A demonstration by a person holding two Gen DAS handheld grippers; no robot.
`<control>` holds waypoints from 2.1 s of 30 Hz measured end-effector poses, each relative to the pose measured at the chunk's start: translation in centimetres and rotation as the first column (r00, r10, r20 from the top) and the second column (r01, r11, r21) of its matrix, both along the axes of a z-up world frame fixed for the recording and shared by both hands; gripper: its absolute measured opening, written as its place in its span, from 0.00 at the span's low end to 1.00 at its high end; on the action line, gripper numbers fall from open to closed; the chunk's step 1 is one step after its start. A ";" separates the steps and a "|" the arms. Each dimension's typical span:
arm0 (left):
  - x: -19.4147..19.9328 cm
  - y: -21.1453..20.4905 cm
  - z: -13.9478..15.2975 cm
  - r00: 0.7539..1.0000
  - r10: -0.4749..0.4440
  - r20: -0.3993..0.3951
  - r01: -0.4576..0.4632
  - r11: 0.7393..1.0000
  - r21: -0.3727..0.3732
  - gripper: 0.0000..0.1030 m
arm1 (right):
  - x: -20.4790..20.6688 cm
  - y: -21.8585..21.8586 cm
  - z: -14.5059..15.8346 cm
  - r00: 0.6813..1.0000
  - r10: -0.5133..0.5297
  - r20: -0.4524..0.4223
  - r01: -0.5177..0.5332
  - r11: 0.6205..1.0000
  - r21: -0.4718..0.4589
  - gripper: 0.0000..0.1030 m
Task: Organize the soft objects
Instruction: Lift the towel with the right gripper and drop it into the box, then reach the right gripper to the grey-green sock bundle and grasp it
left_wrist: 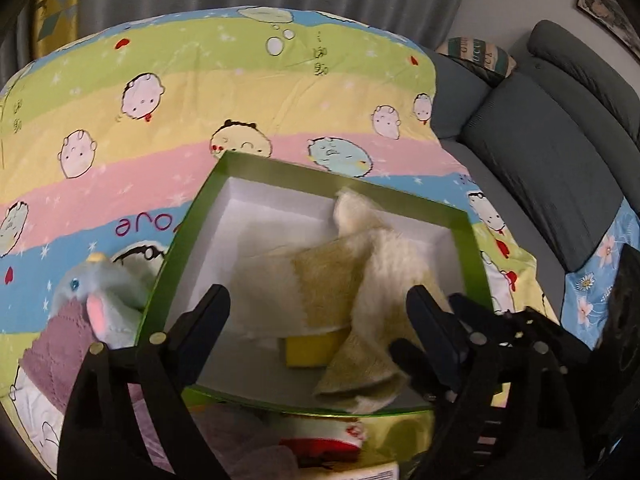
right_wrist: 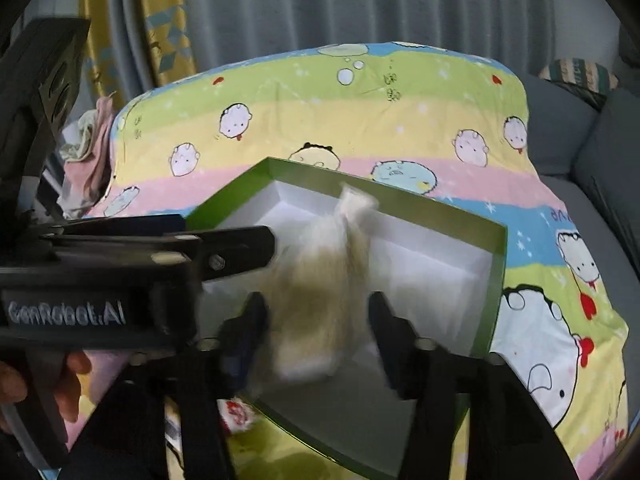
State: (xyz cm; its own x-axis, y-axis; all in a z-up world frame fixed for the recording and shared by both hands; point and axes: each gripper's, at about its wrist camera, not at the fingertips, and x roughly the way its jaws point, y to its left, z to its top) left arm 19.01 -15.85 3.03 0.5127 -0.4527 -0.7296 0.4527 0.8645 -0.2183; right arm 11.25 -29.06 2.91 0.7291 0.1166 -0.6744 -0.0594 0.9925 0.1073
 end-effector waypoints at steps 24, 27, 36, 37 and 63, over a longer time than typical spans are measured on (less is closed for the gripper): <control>-10.9 4.8 0.3 0.991 0.087 0.101 -0.094 0.993 0.071 0.99 | -13.3 0.6 2.0 0.996 0.012 0.091 -0.014 1.000 0.026 0.74; -11.9 4.9 0.0 0.993 0.096 0.072 -0.100 0.993 0.064 0.99 | -14.1 0.4 1.8 0.997 0.003 0.080 -0.005 1.000 0.029 0.74; -13.6 5.2 -3.1 0.991 0.074 -0.108 -0.068 0.996 0.052 0.99 | -15.5 -0.8 -0.2 1.000 0.003 0.023 -0.004 0.999 0.042 0.74; -14.0 5.2 -3.3 0.993 0.058 -0.099 -0.054 0.997 0.047 0.99 | -15.6 -0.9 -0.5 1.000 0.008 0.014 -0.008 0.999 0.041 0.74; -12.8 1.4 -8.7 0.982 -0.117 -0.150 0.119 0.993 0.000 0.93 | -13.4 1.4 -6.6 0.981 0.172 -0.084 -0.167 0.984 0.068 0.74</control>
State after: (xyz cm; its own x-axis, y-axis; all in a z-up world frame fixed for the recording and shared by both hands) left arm 6.22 -14.43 -5.64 0.3410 -0.4966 -0.7982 0.5147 0.8091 -0.2836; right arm -2.17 -27.68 -3.67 0.6326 0.2757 -0.7238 -0.2138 0.9604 0.1788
